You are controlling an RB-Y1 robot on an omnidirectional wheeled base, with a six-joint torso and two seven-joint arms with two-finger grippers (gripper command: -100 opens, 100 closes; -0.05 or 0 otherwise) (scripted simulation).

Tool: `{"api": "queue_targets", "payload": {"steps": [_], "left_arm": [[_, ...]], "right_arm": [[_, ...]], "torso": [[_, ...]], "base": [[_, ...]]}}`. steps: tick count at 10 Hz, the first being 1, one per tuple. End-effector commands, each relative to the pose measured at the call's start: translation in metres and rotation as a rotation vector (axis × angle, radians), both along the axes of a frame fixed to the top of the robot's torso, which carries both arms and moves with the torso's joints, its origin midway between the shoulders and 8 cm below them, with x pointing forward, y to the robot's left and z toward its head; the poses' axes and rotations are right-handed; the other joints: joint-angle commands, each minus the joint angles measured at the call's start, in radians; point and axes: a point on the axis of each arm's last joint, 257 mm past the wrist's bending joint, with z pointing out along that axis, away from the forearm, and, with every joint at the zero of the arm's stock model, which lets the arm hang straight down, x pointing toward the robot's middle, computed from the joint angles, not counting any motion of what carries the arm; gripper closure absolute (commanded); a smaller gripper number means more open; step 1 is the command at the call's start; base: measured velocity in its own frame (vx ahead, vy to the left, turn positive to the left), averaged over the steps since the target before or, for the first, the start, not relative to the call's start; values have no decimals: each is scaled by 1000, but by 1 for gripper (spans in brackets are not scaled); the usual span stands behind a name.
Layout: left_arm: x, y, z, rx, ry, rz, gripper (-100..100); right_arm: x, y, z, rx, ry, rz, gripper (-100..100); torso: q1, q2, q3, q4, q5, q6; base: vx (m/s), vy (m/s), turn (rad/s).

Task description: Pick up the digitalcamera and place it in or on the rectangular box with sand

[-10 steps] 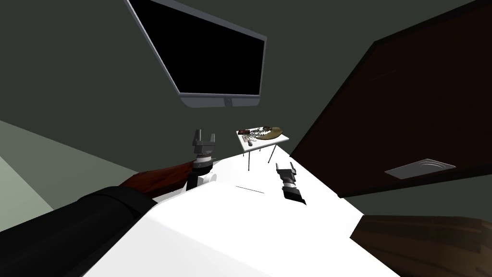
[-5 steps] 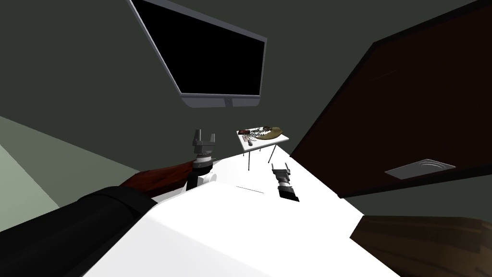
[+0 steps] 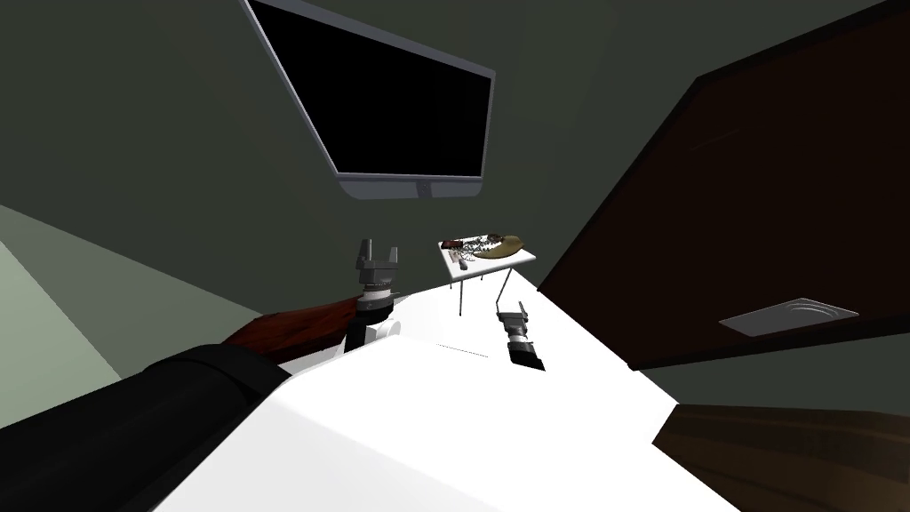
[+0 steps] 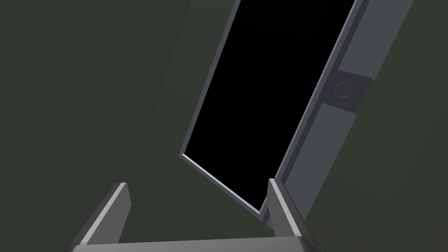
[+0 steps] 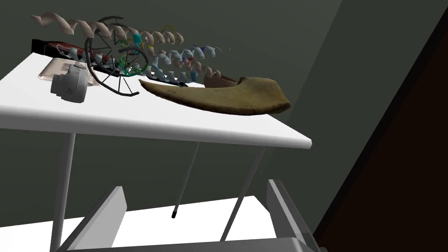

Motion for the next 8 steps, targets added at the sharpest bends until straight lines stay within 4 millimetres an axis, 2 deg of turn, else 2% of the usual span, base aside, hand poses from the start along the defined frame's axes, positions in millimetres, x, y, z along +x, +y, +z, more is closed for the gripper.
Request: {"api": "queue_targets", "payload": {"steps": [1,2,3,4,5,6,8], "left_arm": [[0,0,0,0,0,0,0],[0,0,0,0,0,0,0],[0,0,0,0,0,0,0],[0,0,0,0,0,0,0],[0,0,0,0,0,0,0],[0,0,0,0,0,0,0],[0,0,0,0,0,0,0]], "right_arm": [[3,16,-8,71,17,30,-100],[3,16,-8,79,18,31,-100],[5,29,-14,133,33,58,-100],[5,29,-14,137,33,58,-100],[7,41,-20,188,48,84,-100],[7,41,-20,191,48,85,-100],[10,66,-29,272,76,136,-100]], "torso": [[0,0,0,0,0,0],[0,-1,0,0,0,0],[0,-1,0,0,0,0],[0,-1,-1,0,0,0],[0,-1,-1,0,0,0],[0,-2,-1,0,0,0],[0,-3,-1,0,0,0]], "base": [[27,-13,42],[25,-11,28],[30,-9,48],[30,-4,31],[44,-8,49],[38,-8,32],[71,-13,84]]}}
